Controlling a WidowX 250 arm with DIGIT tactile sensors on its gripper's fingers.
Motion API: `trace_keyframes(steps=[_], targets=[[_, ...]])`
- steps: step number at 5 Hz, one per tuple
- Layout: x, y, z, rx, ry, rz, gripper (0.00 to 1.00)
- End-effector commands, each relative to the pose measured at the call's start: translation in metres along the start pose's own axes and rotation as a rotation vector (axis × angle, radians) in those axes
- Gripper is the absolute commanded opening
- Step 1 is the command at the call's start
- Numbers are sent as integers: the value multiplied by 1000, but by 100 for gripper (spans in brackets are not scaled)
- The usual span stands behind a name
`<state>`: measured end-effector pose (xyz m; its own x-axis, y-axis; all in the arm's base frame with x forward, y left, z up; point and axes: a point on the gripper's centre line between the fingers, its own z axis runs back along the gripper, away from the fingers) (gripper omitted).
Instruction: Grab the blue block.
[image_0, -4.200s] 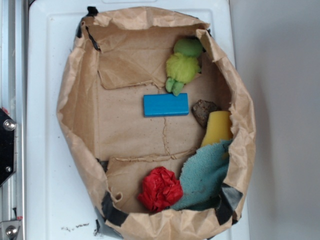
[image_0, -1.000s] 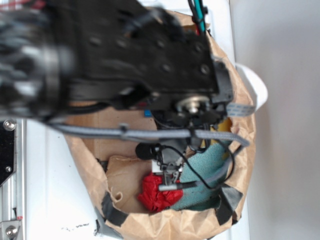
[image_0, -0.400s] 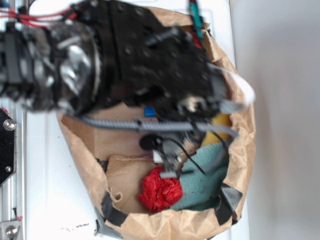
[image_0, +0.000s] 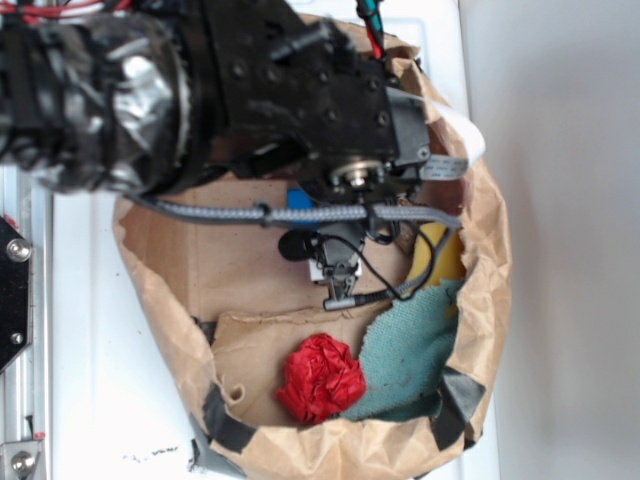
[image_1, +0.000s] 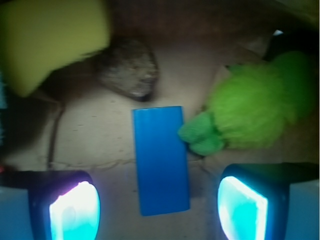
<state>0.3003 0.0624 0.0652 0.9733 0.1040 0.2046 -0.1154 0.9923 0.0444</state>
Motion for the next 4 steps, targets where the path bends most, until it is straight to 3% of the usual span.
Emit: trace_keyframes(steps=[1,4], targets=[[14,12,6,8,-21,1,100],[7,-1,-17,-18,-10,-22,100]])
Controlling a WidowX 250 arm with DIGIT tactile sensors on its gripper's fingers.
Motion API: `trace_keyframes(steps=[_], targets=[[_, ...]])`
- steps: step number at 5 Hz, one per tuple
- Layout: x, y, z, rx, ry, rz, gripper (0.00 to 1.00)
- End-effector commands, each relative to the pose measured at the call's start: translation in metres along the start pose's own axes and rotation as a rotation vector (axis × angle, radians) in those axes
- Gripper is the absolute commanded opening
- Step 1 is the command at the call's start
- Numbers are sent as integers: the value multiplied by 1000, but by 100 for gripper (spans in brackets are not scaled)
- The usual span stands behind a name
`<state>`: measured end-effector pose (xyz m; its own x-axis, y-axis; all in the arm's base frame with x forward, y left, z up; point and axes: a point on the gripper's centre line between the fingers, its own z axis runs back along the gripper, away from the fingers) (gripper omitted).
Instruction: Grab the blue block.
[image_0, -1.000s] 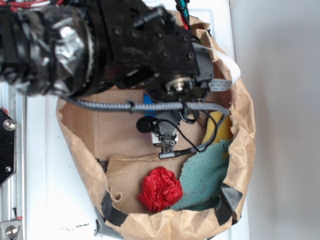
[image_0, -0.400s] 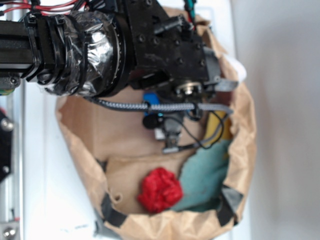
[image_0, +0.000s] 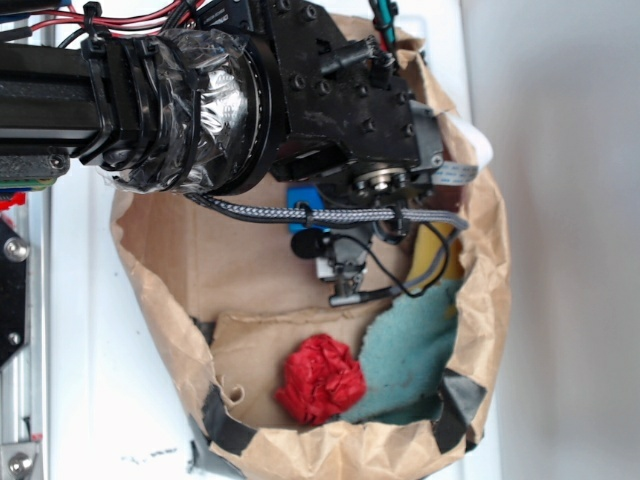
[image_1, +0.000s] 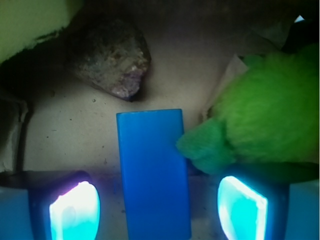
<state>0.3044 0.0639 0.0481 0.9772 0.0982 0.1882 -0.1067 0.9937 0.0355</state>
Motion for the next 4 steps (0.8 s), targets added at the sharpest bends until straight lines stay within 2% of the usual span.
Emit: trace_keyframes(steps=[1,2,4], targets=[[11,-3,-9,-7,-31,-9,100],[11,-6,-16,-26,-21,-6,100],[-5,-15,-29,14,-25,-56,100]])
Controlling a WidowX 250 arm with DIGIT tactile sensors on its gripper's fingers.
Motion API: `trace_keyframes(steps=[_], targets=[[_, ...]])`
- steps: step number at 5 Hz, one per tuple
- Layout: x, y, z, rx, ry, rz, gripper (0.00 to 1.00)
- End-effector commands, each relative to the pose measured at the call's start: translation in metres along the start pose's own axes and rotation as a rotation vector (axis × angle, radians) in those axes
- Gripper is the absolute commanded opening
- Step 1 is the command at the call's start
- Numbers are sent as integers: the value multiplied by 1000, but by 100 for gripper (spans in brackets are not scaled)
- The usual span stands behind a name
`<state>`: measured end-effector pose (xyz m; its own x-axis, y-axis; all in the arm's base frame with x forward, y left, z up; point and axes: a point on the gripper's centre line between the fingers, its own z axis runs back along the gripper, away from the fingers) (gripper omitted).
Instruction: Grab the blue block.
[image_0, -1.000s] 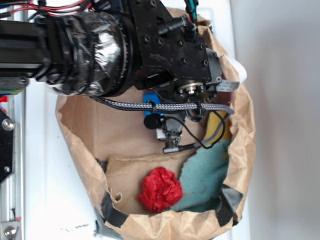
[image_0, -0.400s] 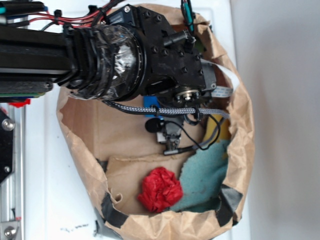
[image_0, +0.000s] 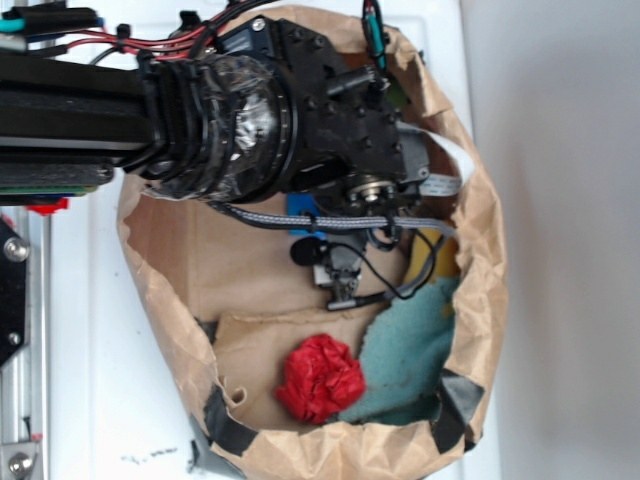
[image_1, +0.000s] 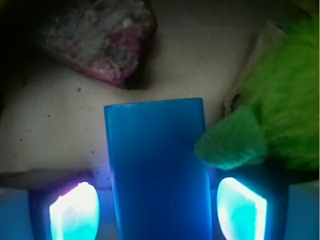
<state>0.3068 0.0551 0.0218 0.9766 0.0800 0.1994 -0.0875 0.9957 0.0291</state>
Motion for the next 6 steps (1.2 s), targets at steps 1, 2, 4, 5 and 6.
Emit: trace_keyframes(steps=[1,2,4,5,6], targets=[[-3,-4,-5,51,2,-45,100],[-3,-4,-4,42,0,-21,0],[-3,-5,-4,42,-6,-26,0],[-3,-4,-3,46,-3,-24,0],[-3,-4,8,40,-12,-28,0]])
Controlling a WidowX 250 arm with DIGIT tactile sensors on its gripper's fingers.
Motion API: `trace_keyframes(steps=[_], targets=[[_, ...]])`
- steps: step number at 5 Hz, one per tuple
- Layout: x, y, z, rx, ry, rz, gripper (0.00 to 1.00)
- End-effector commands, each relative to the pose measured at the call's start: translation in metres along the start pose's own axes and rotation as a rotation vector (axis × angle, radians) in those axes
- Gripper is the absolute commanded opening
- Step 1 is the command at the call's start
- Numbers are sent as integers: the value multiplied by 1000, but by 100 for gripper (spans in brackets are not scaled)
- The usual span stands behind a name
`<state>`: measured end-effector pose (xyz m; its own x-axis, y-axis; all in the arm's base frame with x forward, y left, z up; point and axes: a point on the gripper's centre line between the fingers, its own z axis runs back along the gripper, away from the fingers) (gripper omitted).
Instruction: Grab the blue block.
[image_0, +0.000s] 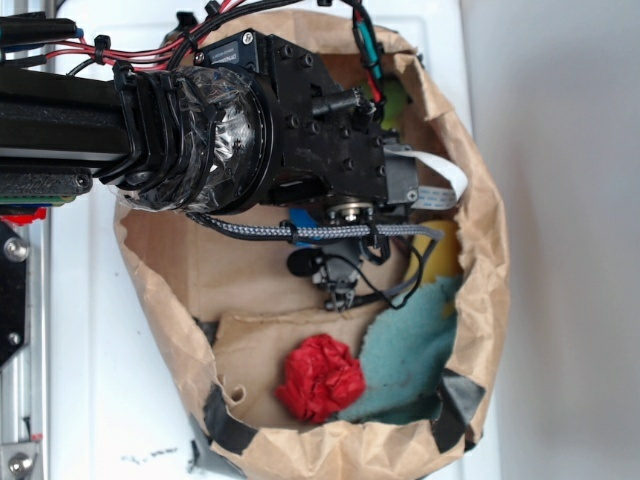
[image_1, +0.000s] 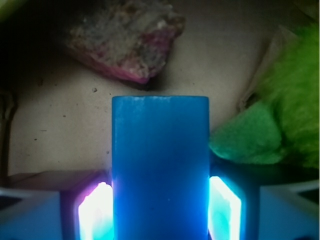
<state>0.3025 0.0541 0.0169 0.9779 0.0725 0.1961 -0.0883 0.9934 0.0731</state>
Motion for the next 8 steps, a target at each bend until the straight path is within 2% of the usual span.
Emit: trace_keyframes(steps=[1,2,3,5,6,7,8], targets=[[4,12,51,-48,-40,-20,0],[11,24,73,-12,-12,2,0],[17,32,96,-53,16,3,0],[9,17,139,-16,2,47,0],[4,11,161,-42,-39,36,0],[1,-2,170,10,-67,29,0],[1,-11,183,11,-62,20,0]])
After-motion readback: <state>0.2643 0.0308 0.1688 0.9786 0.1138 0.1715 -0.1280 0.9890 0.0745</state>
